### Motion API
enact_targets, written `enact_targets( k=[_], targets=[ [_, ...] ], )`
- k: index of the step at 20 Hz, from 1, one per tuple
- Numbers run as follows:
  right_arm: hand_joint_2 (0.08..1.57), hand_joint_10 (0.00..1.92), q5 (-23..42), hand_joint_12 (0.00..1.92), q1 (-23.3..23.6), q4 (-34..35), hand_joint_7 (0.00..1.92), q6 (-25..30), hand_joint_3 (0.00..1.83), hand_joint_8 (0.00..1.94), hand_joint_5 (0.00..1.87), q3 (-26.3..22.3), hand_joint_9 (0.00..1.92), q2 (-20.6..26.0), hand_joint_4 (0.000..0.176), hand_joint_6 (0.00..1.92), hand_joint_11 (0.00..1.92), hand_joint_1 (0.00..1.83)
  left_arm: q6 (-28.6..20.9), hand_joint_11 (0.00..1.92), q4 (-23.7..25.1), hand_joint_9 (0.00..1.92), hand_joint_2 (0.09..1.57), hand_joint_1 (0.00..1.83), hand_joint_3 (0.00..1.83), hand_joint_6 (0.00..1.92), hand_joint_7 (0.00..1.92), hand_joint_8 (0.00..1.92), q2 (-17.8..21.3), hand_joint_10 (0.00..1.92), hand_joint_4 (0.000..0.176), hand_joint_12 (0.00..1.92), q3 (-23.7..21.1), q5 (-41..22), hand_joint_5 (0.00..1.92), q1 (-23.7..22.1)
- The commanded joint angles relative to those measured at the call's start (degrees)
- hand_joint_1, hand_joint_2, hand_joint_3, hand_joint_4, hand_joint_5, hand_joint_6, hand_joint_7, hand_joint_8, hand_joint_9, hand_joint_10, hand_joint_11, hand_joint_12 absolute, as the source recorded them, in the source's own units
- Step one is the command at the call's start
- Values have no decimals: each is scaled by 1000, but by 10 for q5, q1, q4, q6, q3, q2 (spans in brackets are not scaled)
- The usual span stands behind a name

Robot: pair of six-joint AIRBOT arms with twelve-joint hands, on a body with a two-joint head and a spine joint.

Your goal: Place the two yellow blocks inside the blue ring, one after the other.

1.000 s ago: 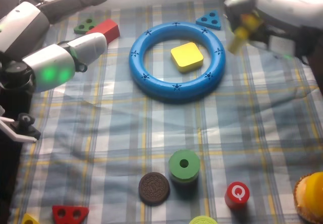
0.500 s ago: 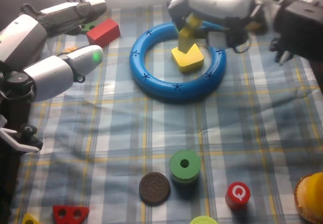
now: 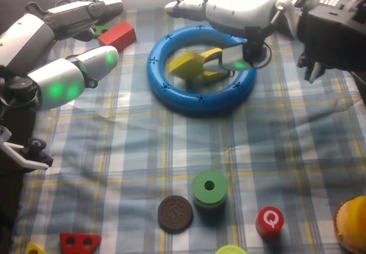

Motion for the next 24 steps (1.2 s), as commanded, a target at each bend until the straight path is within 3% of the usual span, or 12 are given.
enact_targets(
  k=[1,6,8,9,11,17,19,20,21,22,23,24],
  targets=[
    [1201,0,83,433,10,-3,33,-3,3,0,23,-9,57,14,17,0,0,779,-8,0,9,82,1362,692,0,0,417,1,-1,571,7,1248,0,-72,454,-4],
    [1237,0,198,389,-12,-6,0,-2,3,0,0,-125,6,135,35,0,0,579,-11,0,8,85,1360,673,0,0,360,0,9,417,9,1007,-10,-92,406,5],
    [1243,0,248,180,-38,-13,0,-2,1,0,0,-165,0,175,45,0,0,524,-14,0,8,143,1358,667,0,0,343,0,14,233,5,870,-15,-102,380,12],
    [1243,0,281,113,-59,-15,0,-2,0,0,0,-189,0,200,76,0,0,485,-17,0,7,155,1368,671,0,0,320,0,17,174,0,880,-17,-110,352,16],
    [1256,1,329,352,-94,-18,0,6,1,0,0,-218,2,236,66,0,0,414,-23,0,7,183,1369,649,0,2,302,1,20,159,0,997,-20,-121,312,20],
    [1312,0,466,190,-199,-26,0,73,3,0,0,-267,0,307,70,0,0,439,-35,0,14,205,1340,668,0,0,234,0,28,48,7,1025,-27,-150,240,29],
    [1292,0,510,2,-235,-16,0,85,0,0,0,-281,0,326,52,0,0,455,-39,0,16,87,1349,678,4,5,148,4,30,17,0,84,-29,-159,187,31],
    [1288,0,531,0,-251,-9,0,87,0,0,0,-287,0,334,67,0,0,473,-40,0,16,17,1357,609,6,3,110,3,30,3,26,16,-29,-162,156,32],
    [1288,0,554,0,-271,0,0,88,0,0,0,-295,0,342,67,0,0,473,-44,0,16,17,1357,609,6,3,110,3,30,3,26,16,-29,-166,156,33],
    [1264,0,591,3,-296,16,0,88,0,0,0,-304,0,351,84,0,7,477,-47,0,17,0,1359,555,4,0,42,0,31,0,69,0,-29,-173,96,34],
    [1264,0,612,3,-312,24,0,88,0,0,0,-309,0,356,84,0,7,477,-49,0,18,0,1359,555,4,0,42,0,31,0,69,0,-29,-176,96,34],
    [1262,0,637,8,-331,36,0,89,0,0,0,-316,0,362,35,0,10,454,-52,0,18,0,1371,504,6,0,1,0,32,0,83,0,-29,-180,30,34]
  ],
)
